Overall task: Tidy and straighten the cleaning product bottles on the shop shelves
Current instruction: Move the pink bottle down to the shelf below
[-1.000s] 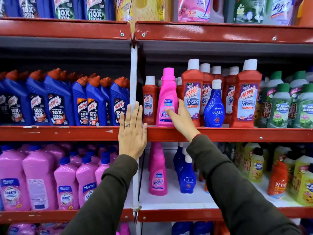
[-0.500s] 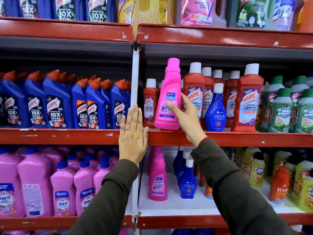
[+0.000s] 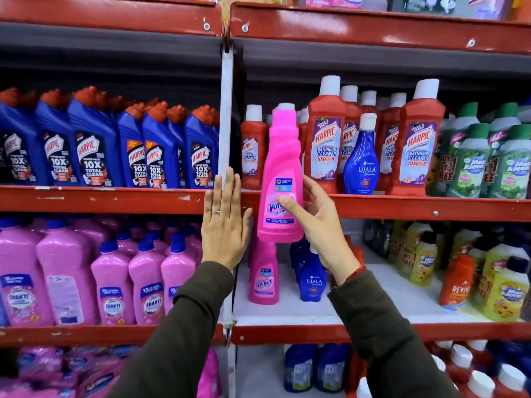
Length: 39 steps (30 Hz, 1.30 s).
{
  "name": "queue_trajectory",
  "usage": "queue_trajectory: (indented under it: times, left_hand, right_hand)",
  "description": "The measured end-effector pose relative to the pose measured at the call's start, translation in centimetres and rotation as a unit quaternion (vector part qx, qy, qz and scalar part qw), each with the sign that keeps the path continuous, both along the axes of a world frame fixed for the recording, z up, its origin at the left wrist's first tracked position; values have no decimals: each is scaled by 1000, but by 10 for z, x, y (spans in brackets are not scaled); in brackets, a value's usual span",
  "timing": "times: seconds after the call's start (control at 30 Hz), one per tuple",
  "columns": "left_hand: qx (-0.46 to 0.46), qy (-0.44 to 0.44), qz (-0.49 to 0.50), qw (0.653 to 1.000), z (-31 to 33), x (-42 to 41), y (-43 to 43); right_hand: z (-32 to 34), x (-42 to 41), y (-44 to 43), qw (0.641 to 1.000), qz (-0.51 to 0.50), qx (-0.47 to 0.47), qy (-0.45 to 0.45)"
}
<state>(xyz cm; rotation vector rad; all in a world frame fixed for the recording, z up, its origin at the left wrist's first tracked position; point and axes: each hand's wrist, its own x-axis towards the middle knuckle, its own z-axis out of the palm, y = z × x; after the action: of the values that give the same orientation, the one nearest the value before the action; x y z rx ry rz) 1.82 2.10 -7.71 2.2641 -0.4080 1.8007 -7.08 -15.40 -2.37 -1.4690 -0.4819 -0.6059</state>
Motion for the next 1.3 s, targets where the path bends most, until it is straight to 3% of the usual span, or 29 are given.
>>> queue_trajectory:
  times: [0.33, 0.6, 0.87, 1.3]
  left_hand:
    - [-12, 66, -25, 997, -122, -12, 2]
    - [5, 148, 15, 989, -201, -8, -3]
    - [10, 170, 50, 984, -221, 6, -13]
    - [22, 192, 59, 979, -223, 6, -11]
  right_hand:
    - [-123, -5, 3, 998, -7, -10, 67]
    - [-195, 30, 0, 990, -37, -9, 133]
    - [-222, 65, 2, 981, -32, -2, 190]
    - [-228, 76, 3, 983, -42, -43, 171]
